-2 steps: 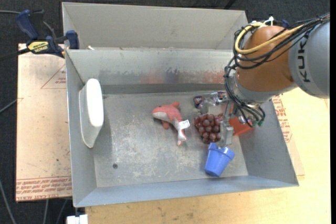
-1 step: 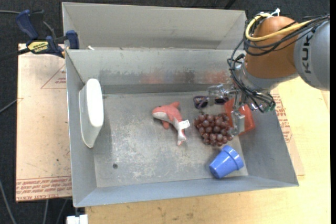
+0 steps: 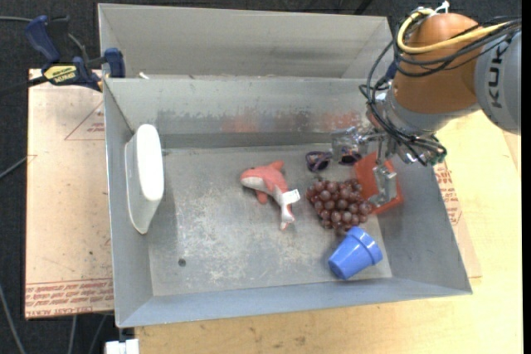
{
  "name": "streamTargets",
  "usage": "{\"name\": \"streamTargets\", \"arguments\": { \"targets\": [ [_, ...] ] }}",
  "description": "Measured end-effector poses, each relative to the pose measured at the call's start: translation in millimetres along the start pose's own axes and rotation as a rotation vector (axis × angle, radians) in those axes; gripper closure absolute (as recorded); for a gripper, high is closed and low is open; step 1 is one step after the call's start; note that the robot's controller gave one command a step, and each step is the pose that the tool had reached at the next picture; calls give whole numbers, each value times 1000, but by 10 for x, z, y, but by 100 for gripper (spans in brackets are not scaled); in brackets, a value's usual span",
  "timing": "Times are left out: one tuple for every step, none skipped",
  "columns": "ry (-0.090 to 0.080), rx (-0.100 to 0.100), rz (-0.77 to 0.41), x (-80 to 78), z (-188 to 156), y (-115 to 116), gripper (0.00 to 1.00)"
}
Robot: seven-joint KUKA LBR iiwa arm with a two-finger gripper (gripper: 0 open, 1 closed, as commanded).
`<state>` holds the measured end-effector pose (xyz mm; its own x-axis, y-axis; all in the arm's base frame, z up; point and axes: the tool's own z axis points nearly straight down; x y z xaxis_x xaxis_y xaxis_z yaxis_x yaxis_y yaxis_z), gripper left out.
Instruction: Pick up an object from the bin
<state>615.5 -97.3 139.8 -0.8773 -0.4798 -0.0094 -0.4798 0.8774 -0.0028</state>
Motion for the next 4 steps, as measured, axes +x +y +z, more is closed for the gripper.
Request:
{"name": "streamTargets", "arguments": {
  "targets": [
    [-3,2,-44,155,443,-49,0],
    [-4,0,-572,809,691,105,100],
    [-4,1,-573,803,689,105,100],
    [-4,-2,-572,806,664,112,100]
  ]
}}
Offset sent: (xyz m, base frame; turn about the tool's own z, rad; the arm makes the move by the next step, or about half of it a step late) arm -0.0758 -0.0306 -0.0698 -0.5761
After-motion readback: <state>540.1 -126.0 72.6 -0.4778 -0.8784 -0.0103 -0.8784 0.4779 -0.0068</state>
